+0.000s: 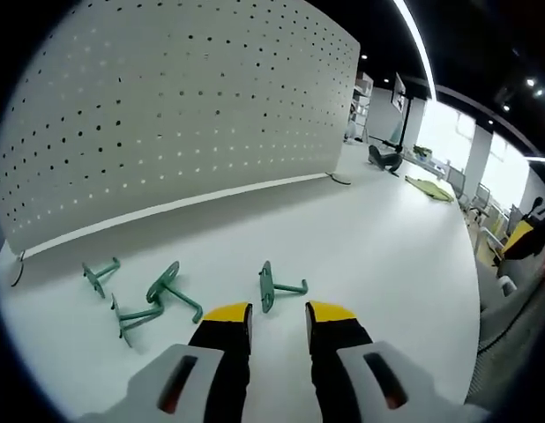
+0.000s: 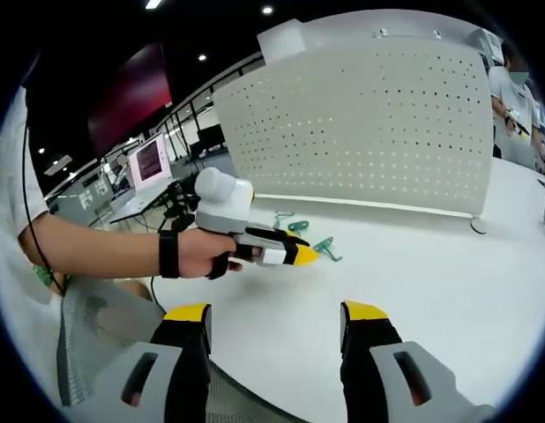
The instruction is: Insert the hook assembly into the mounting plate slot until the hook locks in place.
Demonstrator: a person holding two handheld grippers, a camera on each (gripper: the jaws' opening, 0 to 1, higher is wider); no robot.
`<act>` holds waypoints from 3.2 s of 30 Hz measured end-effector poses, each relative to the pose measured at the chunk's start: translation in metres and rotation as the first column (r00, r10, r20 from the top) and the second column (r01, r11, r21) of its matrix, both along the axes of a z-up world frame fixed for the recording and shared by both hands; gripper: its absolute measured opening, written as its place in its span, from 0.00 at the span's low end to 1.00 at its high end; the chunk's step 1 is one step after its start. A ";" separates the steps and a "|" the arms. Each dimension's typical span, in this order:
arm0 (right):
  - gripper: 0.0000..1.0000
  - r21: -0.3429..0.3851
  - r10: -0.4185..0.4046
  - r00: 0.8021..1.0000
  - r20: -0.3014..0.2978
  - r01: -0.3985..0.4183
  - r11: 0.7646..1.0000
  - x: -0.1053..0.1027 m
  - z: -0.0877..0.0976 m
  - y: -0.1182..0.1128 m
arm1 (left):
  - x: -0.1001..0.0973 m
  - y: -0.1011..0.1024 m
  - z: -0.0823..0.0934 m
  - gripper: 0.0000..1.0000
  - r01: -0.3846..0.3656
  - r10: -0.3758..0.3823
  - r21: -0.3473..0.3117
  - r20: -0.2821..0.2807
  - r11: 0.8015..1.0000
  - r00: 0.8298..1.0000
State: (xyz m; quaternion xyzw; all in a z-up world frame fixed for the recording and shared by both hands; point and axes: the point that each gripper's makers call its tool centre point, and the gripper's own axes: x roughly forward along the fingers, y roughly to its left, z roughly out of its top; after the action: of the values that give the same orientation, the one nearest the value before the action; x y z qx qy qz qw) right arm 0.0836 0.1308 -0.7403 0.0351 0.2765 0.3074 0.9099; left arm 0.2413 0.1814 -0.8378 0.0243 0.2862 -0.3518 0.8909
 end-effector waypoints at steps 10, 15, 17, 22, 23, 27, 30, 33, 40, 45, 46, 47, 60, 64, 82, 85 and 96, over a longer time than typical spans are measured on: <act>0.59 -0.001 -0.006 1.000 -0.012 0.006 1.000 0.000 -0.002 -0.003 | 0.010 -0.001 0.000 0.19 0.006 -0.006 0.018 0.032 1.000 0.999; 0.59 0.002 -0.014 1.000 -0.013 0.014 1.000 0.000 -0.002 -0.004 | 0.013 -0.003 0.002 0.06 0.006 -0.006 0.008 0.032 1.000 0.999; 0.59 -0.001 -0.014 1.000 -0.016 0.014 1.000 0.000 -0.003 -0.005 | 0.011 -0.006 -0.001 0.08 0.024 -0.025 0.031 0.029 0.999 0.999; 0.59 0.003 -0.018 1.000 -0.014 0.018 1.000 0.001 -0.002 -0.005 | 0.008 -0.006 -0.009 0.08 0.035 -0.035 0.062 0.010 0.997 0.999; 0.59 0.004 -0.018 1.000 -0.014 0.018 1.000 0.000 -0.002 -0.005 | 0.008 -0.006 -0.010 0.08 0.033 -0.034 0.066 0.007 0.997 0.999; 0.59 0.003 -0.020 1.000 -0.015 0.020 1.000 -0.001 -0.002 -0.006 | 0.009 -0.007 -0.011 0.08 0.034 -0.035 0.071 0.012 0.997 0.999; 0.59 0.005 -0.021 1.000 -0.017 0.021 1.000 0.000 -0.002 -0.007 | 0.011 -0.007 -0.010 0.07 0.025 -0.027 0.077 0.018 0.997 0.999; 0.59 0.004 -0.021 1.000 -0.014 0.021 1.000 0.000 -0.002 -0.008 | 0.011 -0.006 -0.010 0.06 0.020 -0.021 0.079 0.017 0.997 1.000; 0.59 0.005 -0.023 1.000 -0.012 0.023 1.000 0.001 -0.002 -0.008 | 0.005 -0.007 -0.009 0.04 0.030 -0.030 0.059 -0.007 0.998 1.000; 0.59 0.009 -0.022 1.000 -0.007 0.022 1.000 0.001 -0.001 -0.008 | 0.001 -0.009 -0.004 0.04 0.032 -0.031 0.030 -0.018 0.999 0.999; 0.59 0.009 -0.022 1.000 -0.005 0.022 1.000 0.002 0.000 -0.008 | 0.000 -0.010 -0.002 0.04 0.035 -0.034 0.017 -0.016 0.999 0.999; 0.59 0.009 -0.022 1.000 -0.003 0.022 1.000 0.002 0.000 -0.008 | 0.000 -0.011 0.000 0.04 0.034 -0.034 0.005 -0.019 0.999 0.999; 0.58 0.040 -0.029 0.999 0.023 0.028 0.999 0.007 0.008 -0.008 | -0.018 -0.016 0.023 0.03 0.045 -0.048 -0.108 -0.028 0.993 0.998; 0.57 0.058 -0.036 0.999 0.023 0.034 0.998 0.009 0.010 -0.008 | -0.026 -0.016 0.030 0.03 0.054 -0.058 -0.135 -0.024 0.989 0.998; 0.49 0.132 -0.032 0.998 0.060 0.024 0.991 0.012 0.021 -0.001 | -0.058 -0.009 0.060 0.04 0.045 -0.048 -0.213 -0.010 0.976 0.999; 0.49 0.134 -0.030 0.998 0.060 0.022 0.991 0.013 0.021 -0.001 | -0.063 -0.008 0.064 0.04 0.048 -0.050 -0.219 -0.004 0.975 0.999; 0.43 0.175 -0.013 0.997 0.079 -0.001 0.985 0.017 0.030 0.009 | -0.080 0.000 0.086 0.04 0.043 -0.038 -0.258 0.025 0.965 0.999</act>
State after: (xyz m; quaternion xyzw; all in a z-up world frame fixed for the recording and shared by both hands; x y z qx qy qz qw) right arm 0.1004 0.1402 -0.7105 0.1034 0.2117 0.3290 0.9145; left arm 0.1615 0.1813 -0.7516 -0.0826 0.2284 -0.4040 0.8819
